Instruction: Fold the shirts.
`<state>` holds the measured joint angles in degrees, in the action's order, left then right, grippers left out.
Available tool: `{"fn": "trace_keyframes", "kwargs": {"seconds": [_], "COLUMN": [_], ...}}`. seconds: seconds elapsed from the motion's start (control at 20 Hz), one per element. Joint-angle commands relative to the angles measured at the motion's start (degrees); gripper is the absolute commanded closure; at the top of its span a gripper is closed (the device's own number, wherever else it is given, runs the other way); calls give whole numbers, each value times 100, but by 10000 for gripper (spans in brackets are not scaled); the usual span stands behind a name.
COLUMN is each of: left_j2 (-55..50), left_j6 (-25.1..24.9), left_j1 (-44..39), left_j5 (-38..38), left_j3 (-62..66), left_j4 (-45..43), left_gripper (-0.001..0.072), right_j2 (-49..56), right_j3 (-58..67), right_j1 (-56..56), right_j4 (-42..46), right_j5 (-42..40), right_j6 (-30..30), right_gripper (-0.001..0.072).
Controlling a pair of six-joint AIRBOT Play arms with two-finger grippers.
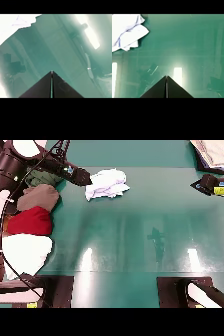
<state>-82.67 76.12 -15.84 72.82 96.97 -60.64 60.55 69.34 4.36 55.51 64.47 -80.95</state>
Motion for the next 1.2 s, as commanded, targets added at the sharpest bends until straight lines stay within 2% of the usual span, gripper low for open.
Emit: {"fn": "trace_keyframes", "kwargs": {"seconds": [0.0, 0.55, 0.75, 0.8, 0.85, 1.0, 1.15], "left_j2": [0, 0, 0, 0, -9, -258, -1012], "left_j6": [-2, -2, 15, -9, 48, 409, 400], "left_j1": [-2, -2, -2, -2, -2, 0, 7], "left_j5": [0, -4, -282, -442, -730, -1722, -2177], "left_j3": [0, 0, 0, -2, -2, -2, 0], "left_j4": [0, 0, 227, 70, -240, -1292, -1574], "left_gripper": [685, 685, 681, 402, 67, 51, 51], "right_j2": [-4, -4, -4, -4, -4, -4, -4], "right_j3": [7, 7, 7, 7, 7, 7, 7], "right_j1": [-2, -2, -2, -2, -2, -2, -2], "right_j4": [-2, -2, -50, -50, -48, -55, -52], "right_j5": [0, 0, -153, -199, -201, -260, -125], "right_j6": [-2, -2, -2, -2, -2, -4, -4], "right_gripper": [698, 697, 698, 698, 698, 698, 698]}}
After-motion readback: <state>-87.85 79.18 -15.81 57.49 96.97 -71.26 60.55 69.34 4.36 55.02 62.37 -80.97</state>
